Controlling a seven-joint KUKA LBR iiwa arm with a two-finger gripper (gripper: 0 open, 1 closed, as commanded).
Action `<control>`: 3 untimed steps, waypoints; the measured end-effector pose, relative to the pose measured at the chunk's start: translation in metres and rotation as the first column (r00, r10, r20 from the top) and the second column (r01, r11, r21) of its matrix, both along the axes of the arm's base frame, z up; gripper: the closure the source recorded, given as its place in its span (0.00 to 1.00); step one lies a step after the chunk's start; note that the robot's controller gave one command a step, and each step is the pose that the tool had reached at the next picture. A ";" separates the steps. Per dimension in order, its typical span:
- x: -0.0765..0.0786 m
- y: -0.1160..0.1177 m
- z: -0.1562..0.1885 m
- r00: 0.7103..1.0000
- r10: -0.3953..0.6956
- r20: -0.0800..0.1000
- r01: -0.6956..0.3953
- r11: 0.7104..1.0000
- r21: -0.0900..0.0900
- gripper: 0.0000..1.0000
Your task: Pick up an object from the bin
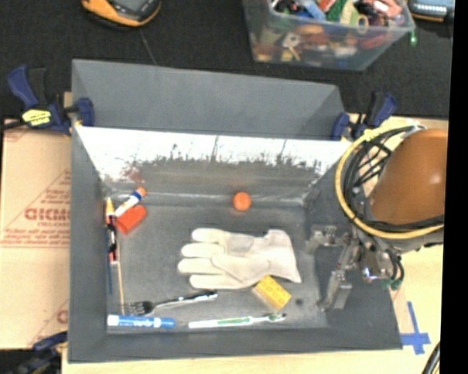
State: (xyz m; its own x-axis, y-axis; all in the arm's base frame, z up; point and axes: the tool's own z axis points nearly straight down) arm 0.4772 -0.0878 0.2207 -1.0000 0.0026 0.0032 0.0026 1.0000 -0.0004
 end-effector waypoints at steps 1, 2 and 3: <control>0.002 0.000 0.002 1.000 0.002 0.006 -0.002 1.000 -0.001 0.00; 0.005 0.039 -0.067 0.998 -0.056 0.004 0.056 0.998 0.001 0.00; 0.003 0.029 -0.114 0.980 -0.200 0.018 0.200 0.980 0.000 0.00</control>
Offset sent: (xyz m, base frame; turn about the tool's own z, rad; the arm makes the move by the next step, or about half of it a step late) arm 0.0049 0.0386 -0.0653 0.0586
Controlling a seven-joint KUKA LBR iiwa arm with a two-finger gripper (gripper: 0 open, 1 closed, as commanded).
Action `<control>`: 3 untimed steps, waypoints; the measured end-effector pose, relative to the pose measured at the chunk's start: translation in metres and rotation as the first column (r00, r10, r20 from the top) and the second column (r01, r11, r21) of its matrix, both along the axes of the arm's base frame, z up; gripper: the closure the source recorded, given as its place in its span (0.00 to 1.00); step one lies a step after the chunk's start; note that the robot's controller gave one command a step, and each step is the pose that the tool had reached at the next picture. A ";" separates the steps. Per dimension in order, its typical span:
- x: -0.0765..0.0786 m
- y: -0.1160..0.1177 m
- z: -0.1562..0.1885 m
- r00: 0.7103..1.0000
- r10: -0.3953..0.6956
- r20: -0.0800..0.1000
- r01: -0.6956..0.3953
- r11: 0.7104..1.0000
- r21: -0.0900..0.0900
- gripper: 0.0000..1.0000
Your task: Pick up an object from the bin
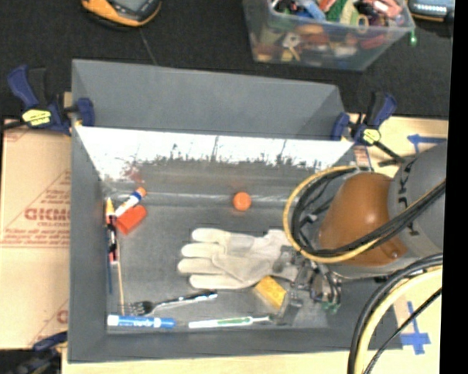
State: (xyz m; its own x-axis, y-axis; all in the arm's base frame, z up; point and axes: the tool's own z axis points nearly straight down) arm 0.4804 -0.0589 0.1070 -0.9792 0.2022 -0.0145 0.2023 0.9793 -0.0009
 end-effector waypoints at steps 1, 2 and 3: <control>0.023 0.037 0.007 0.996 0.094 -0.004 -0.094 0.996 0.002 0.00; 0.020 0.032 -0.015 1.000 0.003 -0.004 -0.003 1.000 0.000 0.00; 0.005 0.029 -0.023 0.999 0.053 -0.003 -0.053 0.999 0.000 0.00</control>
Offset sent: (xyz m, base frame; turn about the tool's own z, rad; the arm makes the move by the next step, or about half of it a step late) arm 0.0181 0.0314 -0.0224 0.0281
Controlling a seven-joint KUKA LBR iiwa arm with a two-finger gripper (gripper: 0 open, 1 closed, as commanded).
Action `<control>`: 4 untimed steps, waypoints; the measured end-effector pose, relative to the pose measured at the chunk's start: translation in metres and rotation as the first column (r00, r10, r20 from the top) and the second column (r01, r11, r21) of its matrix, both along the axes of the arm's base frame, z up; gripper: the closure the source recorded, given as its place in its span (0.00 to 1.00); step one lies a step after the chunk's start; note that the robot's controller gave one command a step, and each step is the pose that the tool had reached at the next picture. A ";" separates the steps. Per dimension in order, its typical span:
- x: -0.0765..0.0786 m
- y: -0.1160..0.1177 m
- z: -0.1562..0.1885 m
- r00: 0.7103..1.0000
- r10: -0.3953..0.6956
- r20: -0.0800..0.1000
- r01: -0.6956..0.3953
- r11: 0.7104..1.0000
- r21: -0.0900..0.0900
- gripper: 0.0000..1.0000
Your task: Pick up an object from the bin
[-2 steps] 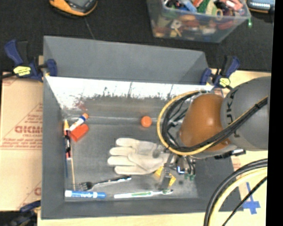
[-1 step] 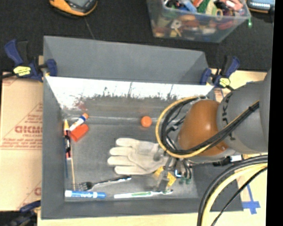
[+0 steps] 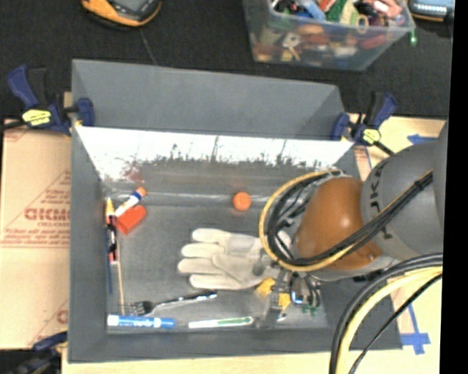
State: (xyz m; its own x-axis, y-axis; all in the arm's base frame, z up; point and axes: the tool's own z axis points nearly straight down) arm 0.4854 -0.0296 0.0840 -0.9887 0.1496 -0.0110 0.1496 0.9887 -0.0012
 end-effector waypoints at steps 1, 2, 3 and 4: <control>0.001 -0.018 -0.012 0.995 -0.097 0.004 0.097 0.995 0.001 1.00; 0.001 -0.018 -0.012 0.995 -0.096 0.004 0.096 0.995 0.001 1.00; 0.007 -0.028 0.062 0.994 -0.104 0.013 0.104 0.995 0.001 1.00; 0.003 -0.003 0.055 0.995 -0.100 -0.004 0.100 0.995 0.002 1.00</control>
Offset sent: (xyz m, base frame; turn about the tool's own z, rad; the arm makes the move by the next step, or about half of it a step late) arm 0.0000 0.0000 0.0000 0.0000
